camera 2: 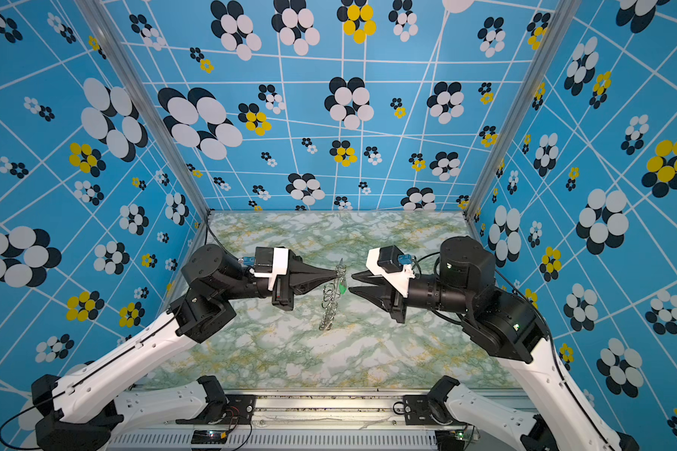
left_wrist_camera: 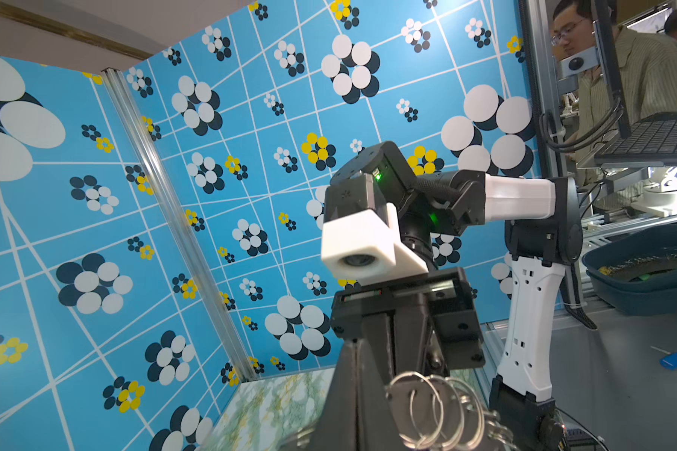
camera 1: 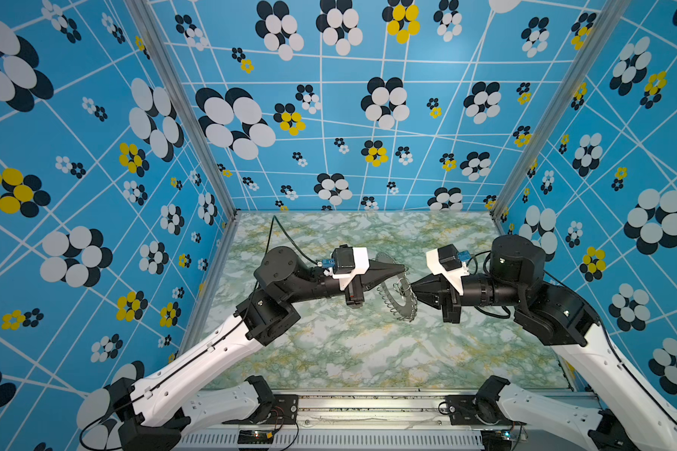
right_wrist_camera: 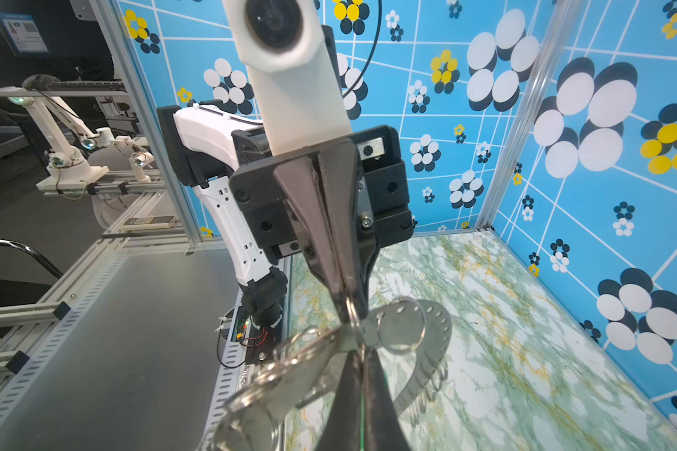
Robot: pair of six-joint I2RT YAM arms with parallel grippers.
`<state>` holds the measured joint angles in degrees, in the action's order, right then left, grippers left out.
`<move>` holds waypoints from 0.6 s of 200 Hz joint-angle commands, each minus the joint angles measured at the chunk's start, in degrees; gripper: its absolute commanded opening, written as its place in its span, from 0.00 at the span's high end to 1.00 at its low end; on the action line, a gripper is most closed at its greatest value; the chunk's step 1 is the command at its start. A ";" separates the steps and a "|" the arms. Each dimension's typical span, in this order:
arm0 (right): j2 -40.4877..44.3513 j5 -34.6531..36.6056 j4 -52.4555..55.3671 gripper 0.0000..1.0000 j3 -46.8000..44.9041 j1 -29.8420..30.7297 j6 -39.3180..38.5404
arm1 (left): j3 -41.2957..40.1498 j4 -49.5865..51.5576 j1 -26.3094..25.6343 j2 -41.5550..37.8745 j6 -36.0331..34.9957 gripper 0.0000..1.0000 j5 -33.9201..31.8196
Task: Attach keys to a key ring
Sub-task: Insert the key into the keyring.
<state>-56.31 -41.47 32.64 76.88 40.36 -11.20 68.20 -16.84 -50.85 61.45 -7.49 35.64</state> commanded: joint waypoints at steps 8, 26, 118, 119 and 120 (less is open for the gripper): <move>0.87 -0.57 -3.29 1.00 -0.08 0.52 1.55 | -0.29 -4.45 0.47 0.72 2.25 1.00 2.10; 1.78 2.46 0.38 0.88 1.18 0.58 -0.84 | -0.13 -3.84 0.82 0.71 2.38 1.00 2.96; 2.71 10.21 8.03 0.74 8.61 0.48 -6.89 | -0.46 0.19 1.37 0.38 2.83 1.00 5.76; 2.75 10.02 7.86 0.74 8.58 0.49 -6.72 | -0.45 0.17 1.32 0.36 2.83 1.00 5.80; 2.73 9.84 7.65 0.74 8.56 0.46 -6.59 | -0.53 0.11 1.35 0.35 2.83 1.00 5.74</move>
<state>-53.95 -30.92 41.58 84.07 40.49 -18.26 68.18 -15.94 -49.89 62.46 -5.50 40.03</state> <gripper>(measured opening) 0.258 0.049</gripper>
